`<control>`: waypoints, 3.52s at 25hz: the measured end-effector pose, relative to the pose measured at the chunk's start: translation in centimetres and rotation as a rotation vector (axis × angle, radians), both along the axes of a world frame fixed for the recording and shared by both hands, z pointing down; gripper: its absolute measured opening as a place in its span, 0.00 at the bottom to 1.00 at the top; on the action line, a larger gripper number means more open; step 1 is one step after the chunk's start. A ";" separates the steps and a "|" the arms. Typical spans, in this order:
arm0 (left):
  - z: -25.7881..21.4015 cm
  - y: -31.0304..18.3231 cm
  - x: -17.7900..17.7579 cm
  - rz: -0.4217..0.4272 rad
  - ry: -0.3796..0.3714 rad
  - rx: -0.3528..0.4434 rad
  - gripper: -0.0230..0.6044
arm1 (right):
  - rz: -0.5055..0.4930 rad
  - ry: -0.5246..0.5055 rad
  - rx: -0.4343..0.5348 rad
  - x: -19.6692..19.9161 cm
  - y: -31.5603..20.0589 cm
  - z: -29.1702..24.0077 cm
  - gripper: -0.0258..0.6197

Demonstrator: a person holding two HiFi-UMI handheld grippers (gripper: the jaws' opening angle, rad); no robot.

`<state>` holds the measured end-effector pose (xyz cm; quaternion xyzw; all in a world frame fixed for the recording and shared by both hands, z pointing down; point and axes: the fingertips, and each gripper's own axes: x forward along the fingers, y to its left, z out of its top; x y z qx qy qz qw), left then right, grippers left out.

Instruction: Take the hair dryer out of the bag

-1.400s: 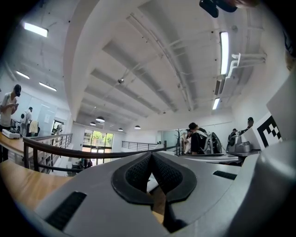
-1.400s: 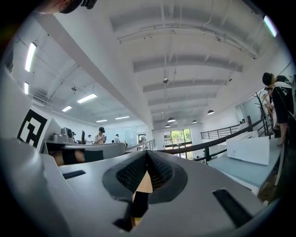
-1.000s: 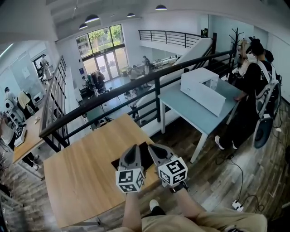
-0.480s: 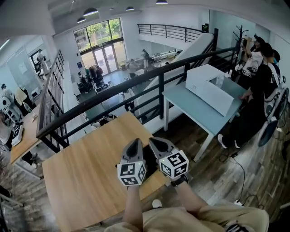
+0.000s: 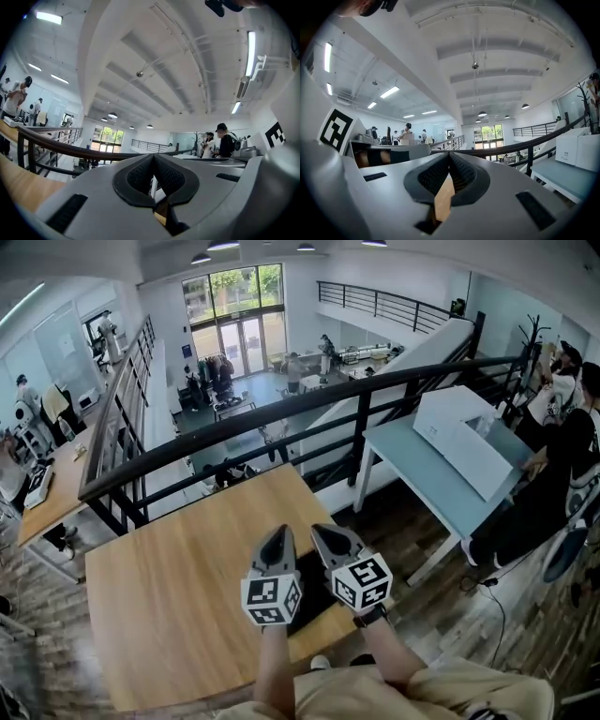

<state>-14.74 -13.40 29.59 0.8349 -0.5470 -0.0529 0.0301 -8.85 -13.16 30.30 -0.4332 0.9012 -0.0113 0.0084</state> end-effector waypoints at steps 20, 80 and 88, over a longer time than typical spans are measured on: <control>6.4 -4.4 -1.8 -0.146 -0.056 -0.128 0.06 | -0.172 0.057 -0.097 -0.1 -5.6 6.4 0.06; 34.3 -1.0 5.5 0.446 -0.554 -0.783 0.06 | -0.196 0.177 -0.401 8.0 -8.3 25.0 0.06; 30.7 0.6 4.4 0.452 -0.509 -0.749 0.06 | -0.200 0.198 -0.396 11.7 -8.8 24.7 0.06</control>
